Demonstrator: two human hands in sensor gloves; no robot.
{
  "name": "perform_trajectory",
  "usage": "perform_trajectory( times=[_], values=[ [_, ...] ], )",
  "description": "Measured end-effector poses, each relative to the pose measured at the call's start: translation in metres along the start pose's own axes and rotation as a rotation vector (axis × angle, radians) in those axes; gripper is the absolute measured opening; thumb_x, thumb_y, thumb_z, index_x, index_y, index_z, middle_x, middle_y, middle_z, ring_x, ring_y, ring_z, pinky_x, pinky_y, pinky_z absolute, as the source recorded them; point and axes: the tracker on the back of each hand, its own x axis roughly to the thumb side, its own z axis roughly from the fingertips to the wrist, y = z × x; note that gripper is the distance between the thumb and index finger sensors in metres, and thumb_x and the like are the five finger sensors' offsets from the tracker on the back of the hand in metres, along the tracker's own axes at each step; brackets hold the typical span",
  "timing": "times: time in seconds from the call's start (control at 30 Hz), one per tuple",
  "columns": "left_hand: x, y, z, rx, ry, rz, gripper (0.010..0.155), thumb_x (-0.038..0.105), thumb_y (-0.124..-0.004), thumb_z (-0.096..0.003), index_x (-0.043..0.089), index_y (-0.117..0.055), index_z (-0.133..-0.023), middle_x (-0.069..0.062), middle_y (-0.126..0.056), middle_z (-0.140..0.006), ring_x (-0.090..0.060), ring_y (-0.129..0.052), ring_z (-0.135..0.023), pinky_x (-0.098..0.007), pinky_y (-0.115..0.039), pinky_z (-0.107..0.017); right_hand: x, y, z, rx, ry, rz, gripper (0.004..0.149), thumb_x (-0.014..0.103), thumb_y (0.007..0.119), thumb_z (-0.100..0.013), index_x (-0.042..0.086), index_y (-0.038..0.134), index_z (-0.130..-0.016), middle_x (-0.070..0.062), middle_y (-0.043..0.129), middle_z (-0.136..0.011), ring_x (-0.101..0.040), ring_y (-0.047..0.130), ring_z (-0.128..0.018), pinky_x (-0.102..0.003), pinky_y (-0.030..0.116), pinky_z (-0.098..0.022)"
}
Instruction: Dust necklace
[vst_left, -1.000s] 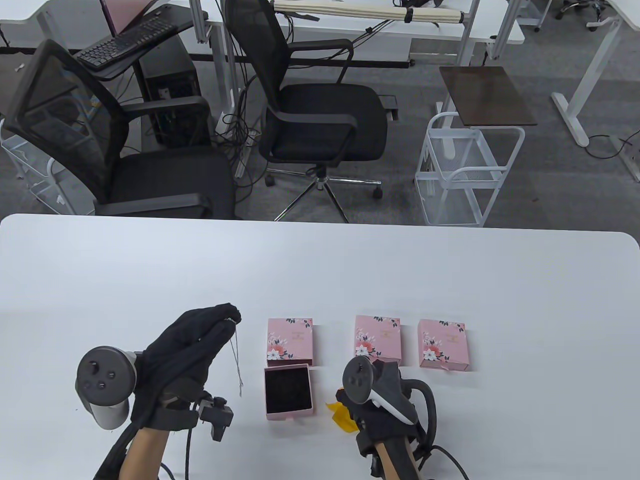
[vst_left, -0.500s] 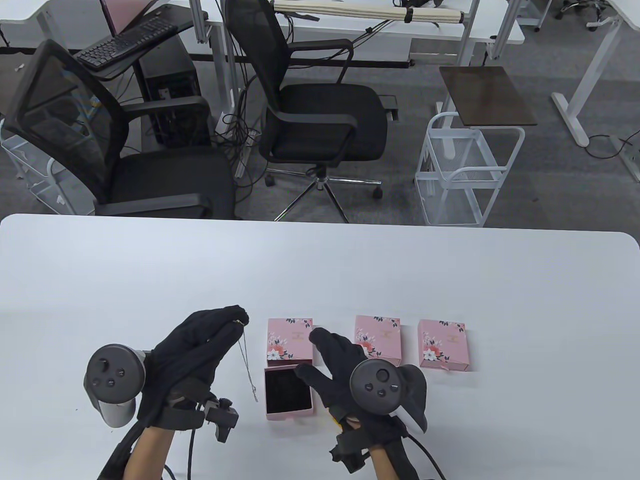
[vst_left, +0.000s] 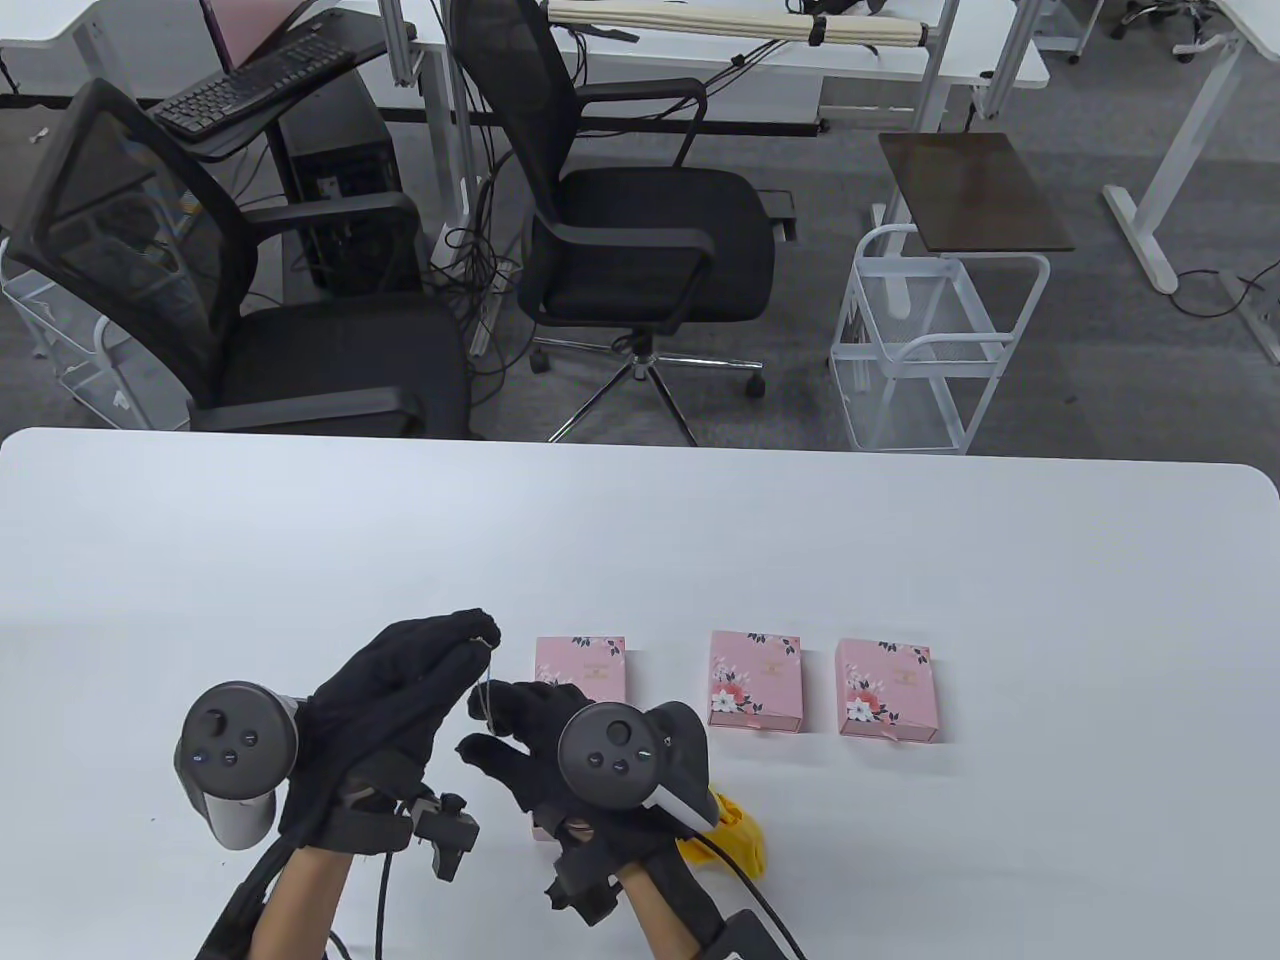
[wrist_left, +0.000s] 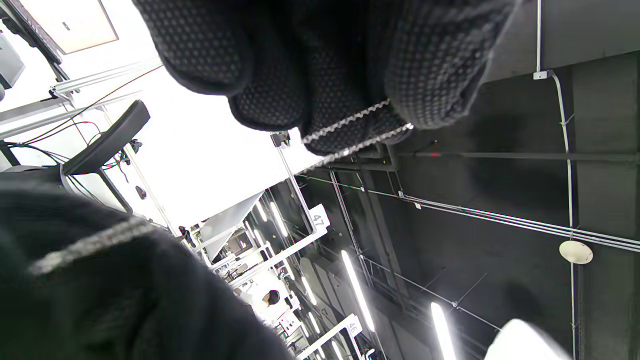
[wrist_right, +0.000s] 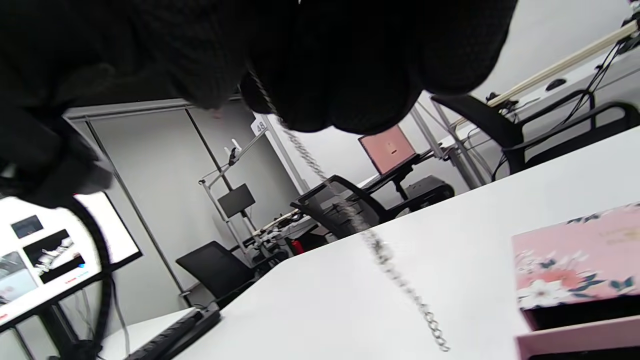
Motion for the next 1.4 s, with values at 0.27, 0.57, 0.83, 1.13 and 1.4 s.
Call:
perform_trajectory(
  times=[0.27, 0.57, 0.83, 1.13, 1.4],
  values=[
    [-0.010, 0.009, -0.003, 0.032, 0.042, -0.003, 0.035, 0.045, -0.089, -0.0547, 0.032, -0.092, -0.087, 0.001, -0.101, -0.086, -0.026, -0.091, -0.081, -0.045, -0.081, -0.059, -0.025, -0.019, 0.004, -0.031, 0.092, 0.030, 0.036, 0.033, 0.079, -0.063, 0.015, 0.078, -0.095, -0.015, 0.089, -0.082, -0.037, 0.091, -0.063, -0.051, 0.076, -0.054],
    [-0.019, 0.025, -0.005, 0.059, 0.105, -0.058, 0.035, 0.045, -0.091, -0.0532, 0.031, -0.094, -0.085, 0.001, -0.102, -0.084, -0.025, -0.092, -0.079, -0.045, -0.081, -0.058, -0.048, -0.041, 0.010, -0.106, 0.179, 0.070, 0.037, 0.032, 0.079, -0.063, 0.013, 0.079, -0.095, -0.016, 0.091, -0.081, -0.036, 0.092, -0.061, -0.050, 0.078, -0.053],
    [-0.031, 0.021, -0.012, -0.041, 0.208, -0.251, 0.036, 0.046, -0.093, -0.0517, 0.029, -0.096, -0.083, 0.000, -0.104, -0.081, -0.026, -0.094, -0.077, -0.045, -0.082, -0.056, -0.056, -0.047, 0.012, -0.158, 0.205, 0.044, 0.037, 0.032, 0.080, -0.062, 0.012, 0.080, -0.094, -0.016, 0.092, -0.079, -0.035, 0.094, -0.059, -0.049, 0.079, -0.051],
    [-0.053, -0.032, -0.016, -0.274, 0.270, -0.439, 0.035, 0.043, -0.092, -0.0533, 0.029, -0.095, -0.085, -0.001, -0.104, -0.081, -0.026, -0.094, -0.077, -0.046, -0.082, -0.056, -0.057, -0.041, 0.010, -0.116, 0.221, 0.061, 0.037, 0.032, 0.079, -0.063, 0.012, 0.080, -0.094, -0.016, 0.092, -0.079, -0.036, 0.094, -0.059, -0.049, 0.079, -0.051],
    [-0.074, -0.068, -0.012, -0.404, 0.313, -0.519, 0.036, 0.041, -0.090, -0.0548, 0.028, -0.093, -0.088, -0.002, -0.102, -0.084, -0.027, -0.093, -0.078, -0.046, -0.081, -0.056, -0.064, -0.024, 0.006, -0.022, 0.258, 0.074, 0.037, 0.032, 0.079, -0.063, 0.012, 0.080, -0.094, -0.016, 0.092, -0.079, -0.036, 0.094, -0.059, -0.049, 0.079, -0.051]
  ],
)
